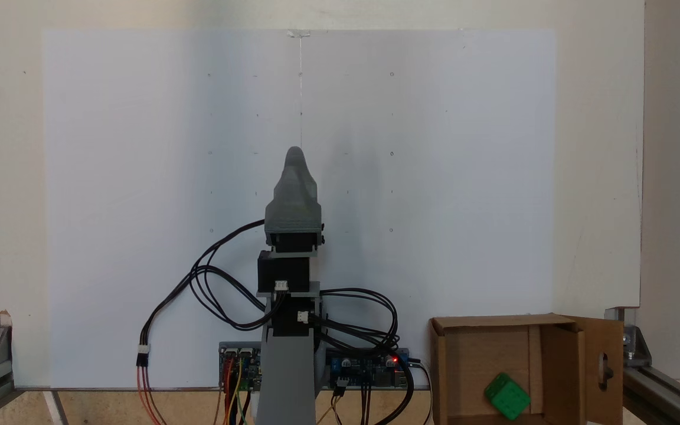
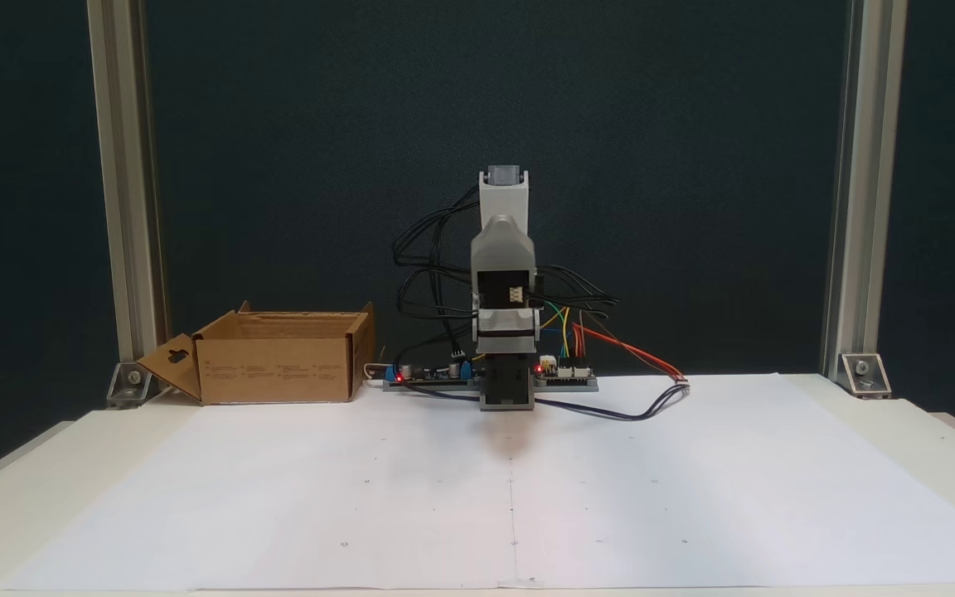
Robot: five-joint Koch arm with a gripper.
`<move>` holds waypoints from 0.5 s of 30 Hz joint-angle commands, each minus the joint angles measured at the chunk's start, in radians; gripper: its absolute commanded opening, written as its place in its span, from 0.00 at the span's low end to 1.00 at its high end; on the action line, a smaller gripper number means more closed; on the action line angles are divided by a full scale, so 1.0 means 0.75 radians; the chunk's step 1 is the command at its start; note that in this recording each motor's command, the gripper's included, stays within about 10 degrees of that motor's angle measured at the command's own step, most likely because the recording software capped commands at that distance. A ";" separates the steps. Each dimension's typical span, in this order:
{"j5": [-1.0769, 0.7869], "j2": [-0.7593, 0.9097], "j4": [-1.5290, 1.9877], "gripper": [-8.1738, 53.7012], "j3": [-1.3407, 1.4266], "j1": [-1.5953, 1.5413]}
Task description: Grasp a green dice and put it in the bin.
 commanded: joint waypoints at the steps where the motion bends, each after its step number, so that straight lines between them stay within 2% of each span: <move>1: 0.033 0.147 -0.084 0.85 0.067 -0.022; 15: 0.031 0.147 -0.084 0.85 0.067 -0.014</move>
